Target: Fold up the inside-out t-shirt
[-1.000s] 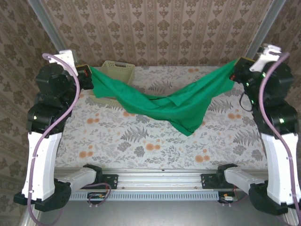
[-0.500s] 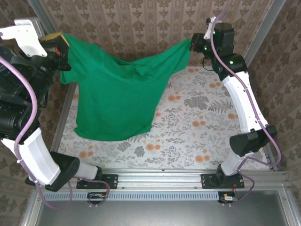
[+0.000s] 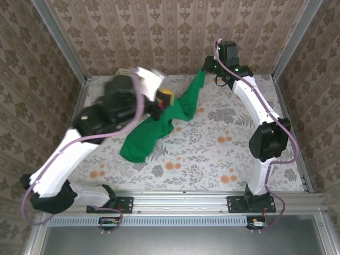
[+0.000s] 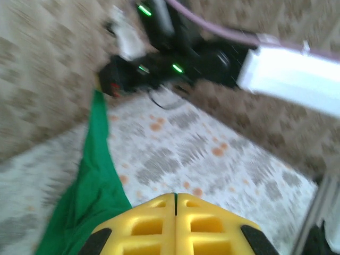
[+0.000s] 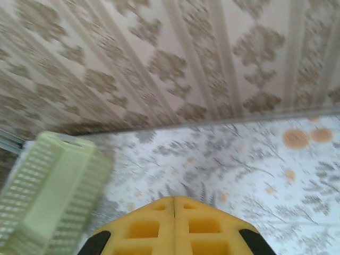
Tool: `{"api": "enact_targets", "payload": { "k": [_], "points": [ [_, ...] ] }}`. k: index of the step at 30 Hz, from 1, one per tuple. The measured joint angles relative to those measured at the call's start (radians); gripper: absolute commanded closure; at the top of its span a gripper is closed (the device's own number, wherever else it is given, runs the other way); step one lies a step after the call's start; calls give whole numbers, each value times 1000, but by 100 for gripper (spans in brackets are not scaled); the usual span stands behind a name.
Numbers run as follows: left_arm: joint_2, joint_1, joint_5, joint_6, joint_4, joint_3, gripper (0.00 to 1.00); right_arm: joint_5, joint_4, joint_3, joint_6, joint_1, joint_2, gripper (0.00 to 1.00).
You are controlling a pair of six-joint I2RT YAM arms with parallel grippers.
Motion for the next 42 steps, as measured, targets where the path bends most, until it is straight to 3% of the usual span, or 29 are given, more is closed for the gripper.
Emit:
{"api": "enact_targets", "payload": {
  "k": [3,7,9,11,13,17,21,25,28,32,38,42],
  "points": [
    [91,-94,14,-38,123,-107,100,0,-27,-19,-1,-49,14,79],
    [272,-174,38,-101,269,-171,100,0,-55,-61,1,-142,-3,42],
    [378,-195,53,-125,330,-159,98,2,-80,-107,5,-184,-37,33],
    [497,-208,80,-151,375,-132,80,6,-106,-179,13,-230,-107,29],
    [580,-212,103,-177,394,-110,62,12,-131,-258,18,-266,-203,26],
    [589,-209,90,-211,404,-156,43,25,-157,-400,35,-275,-417,26],
    [364,-158,30,-237,381,-360,39,31,-168,-574,55,-212,-609,24],
    [97,-31,-98,-271,302,-529,31,58,-169,-780,72,-55,-682,23],
    [-90,117,-180,-322,199,-678,29,80,-177,-882,85,97,-662,19],
    [-217,263,-222,-367,70,-863,24,116,-170,-904,84,305,-593,18],
    [-276,491,-112,-393,44,-1091,24,197,-155,-850,85,523,-368,20],
    [-240,558,-33,-400,79,-1133,29,239,-172,-801,107,570,-233,30]
  ]
}}
